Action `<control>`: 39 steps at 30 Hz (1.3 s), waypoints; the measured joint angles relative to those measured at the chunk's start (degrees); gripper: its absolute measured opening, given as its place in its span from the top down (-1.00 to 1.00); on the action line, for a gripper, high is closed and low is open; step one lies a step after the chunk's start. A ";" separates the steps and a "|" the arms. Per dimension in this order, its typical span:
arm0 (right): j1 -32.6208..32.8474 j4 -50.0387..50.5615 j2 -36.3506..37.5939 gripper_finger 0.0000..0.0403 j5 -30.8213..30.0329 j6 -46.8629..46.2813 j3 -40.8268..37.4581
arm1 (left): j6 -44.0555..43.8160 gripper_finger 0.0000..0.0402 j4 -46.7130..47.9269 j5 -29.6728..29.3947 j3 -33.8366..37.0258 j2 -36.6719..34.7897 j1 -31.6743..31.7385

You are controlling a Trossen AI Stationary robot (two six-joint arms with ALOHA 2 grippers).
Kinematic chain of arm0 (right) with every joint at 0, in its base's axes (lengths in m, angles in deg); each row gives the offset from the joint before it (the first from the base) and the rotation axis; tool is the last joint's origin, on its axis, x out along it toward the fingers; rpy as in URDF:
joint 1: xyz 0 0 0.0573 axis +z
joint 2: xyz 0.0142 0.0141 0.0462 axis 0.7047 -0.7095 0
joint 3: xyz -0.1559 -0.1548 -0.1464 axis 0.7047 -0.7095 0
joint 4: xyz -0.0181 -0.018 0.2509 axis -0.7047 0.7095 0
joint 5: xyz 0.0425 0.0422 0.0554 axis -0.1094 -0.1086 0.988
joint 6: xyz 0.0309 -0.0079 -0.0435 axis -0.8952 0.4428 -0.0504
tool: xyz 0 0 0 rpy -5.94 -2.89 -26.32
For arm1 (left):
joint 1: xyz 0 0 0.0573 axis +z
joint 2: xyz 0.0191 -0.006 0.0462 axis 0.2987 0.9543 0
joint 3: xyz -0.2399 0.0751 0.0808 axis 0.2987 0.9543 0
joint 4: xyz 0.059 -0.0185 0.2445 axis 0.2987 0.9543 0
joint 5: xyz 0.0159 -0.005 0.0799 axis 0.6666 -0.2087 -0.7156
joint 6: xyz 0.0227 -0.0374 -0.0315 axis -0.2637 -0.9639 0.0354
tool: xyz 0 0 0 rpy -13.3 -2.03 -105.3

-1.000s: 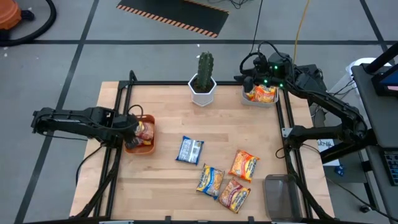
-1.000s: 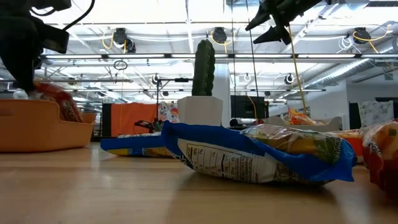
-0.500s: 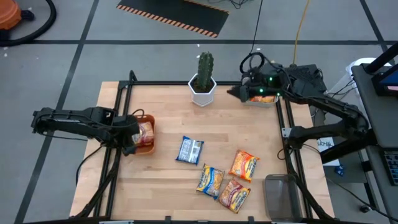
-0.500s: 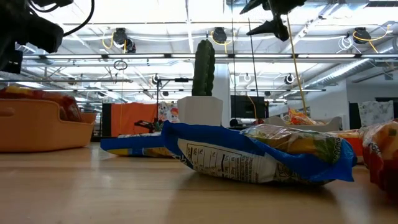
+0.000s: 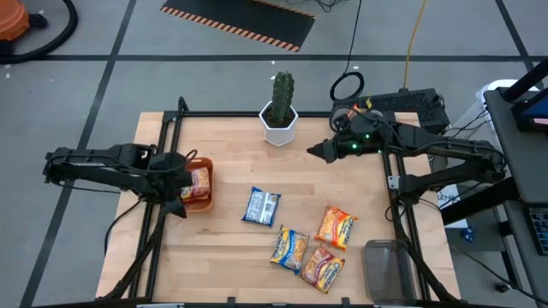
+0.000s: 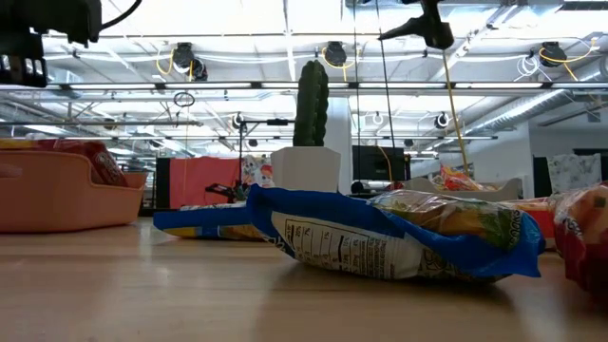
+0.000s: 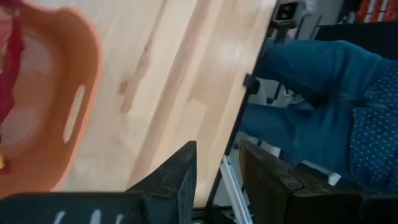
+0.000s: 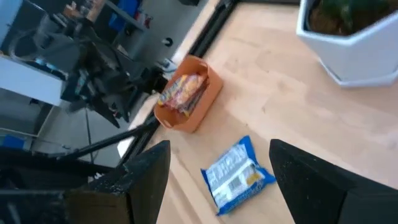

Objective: Sort Maruchan noodles
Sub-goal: Put the orange noodle pack into the gray bin

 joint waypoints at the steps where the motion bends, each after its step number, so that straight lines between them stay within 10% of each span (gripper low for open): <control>1: 0.25 0.80 0.00 -0.32 0.36 -0.49 0.00 | -0.08 0.38 -0.45 0.27 0.00 0.10 0.04; 9: 0.73 9.21 0.00 -0.32 8.15 0.49 0.02 | -7.50 0.38 -12.95 -0.32 0.00 0.37 0.42; 17: 0.65 22.06 0.10 -0.32 18.34 12.76 0.01 | -8.93 0.38 -24.85 -15.57 -0.02 1.05 0.42; 39: 2.43 35.04 3.26 -0.32 20.17 50.62 -16.47 | -7.19 0.38 -36.09 -22.20 -0.02 21.61 -0.24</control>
